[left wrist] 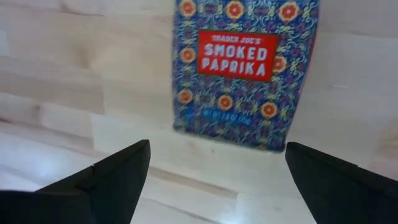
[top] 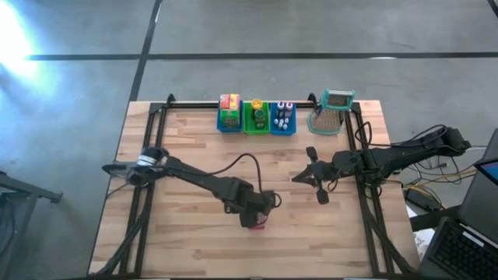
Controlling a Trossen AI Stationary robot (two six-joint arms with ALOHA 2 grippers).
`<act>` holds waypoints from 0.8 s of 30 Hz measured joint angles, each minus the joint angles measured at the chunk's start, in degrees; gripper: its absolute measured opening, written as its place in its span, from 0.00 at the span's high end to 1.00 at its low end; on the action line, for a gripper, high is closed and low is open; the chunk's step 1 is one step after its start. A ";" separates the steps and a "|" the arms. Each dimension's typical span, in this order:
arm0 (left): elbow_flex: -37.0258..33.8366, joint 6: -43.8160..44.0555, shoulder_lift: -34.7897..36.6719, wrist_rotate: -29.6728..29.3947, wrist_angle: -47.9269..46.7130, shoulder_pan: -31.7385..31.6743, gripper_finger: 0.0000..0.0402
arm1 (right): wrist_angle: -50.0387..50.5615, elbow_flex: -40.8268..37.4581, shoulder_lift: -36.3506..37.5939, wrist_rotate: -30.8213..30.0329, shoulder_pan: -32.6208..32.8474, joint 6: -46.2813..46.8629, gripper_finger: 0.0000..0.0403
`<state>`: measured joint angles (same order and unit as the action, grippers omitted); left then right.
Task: Pick & Place Kitchen Items
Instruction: Put the red seasoning can into the green bin
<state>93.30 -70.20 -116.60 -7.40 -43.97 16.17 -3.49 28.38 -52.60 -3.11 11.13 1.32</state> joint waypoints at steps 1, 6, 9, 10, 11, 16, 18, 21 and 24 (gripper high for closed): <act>0.00 -0.06 -0.18 0.05 -0.10 0.02 0.06 | 0.01 0.00 0.00 0.00 0.01 0.01 0.98; 0.00 0.01 -0.69 2.43 -0.10 0.06 0.06 | 0.00 -0.04 0.00 0.00 0.01 0.02 0.98; 0.00 0.02 -0.80 3.37 0.06 0.10 0.06 | 0.02 -0.11 0.00 0.00 -0.01 0.00 0.98; 0.00 -0.07 -0.82 3.41 0.31 0.10 0.06 | 0.00 -0.11 0.00 0.00 0.01 0.00 0.98; 0.00 -0.31 -0.84 3.41 0.85 0.10 0.06 | 0.02 -0.11 0.00 0.00 0.00 0.01 0.98; -0.21 -1.55 -0.84 3.57 2.18 0.01 0.06 | -0.02 -0.11 0.00 0.00 0.00 0.07 0.98; -0.70 -1.59 -0.84 3.88 2.44 0.00 0.06 | -0.02 -0.13 0.00 0.00 0.01 0.07 0.98; -0.72 -1.54 -1.94 4.82 2.47 0.00 0.06 | -0.02 -0.20 0.00 -0.02 0.01 0.08 0.98; -0.74 -2.34 -3.53 5.25 3.01 0.00 0.06 | -0.13 -0.20 0.00 -0.01 0.00 0.04 0.98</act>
<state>92.55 -72.54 -120.13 -2.15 -40.96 16.16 -3.62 28.18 -52.60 -3.13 11.13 1.37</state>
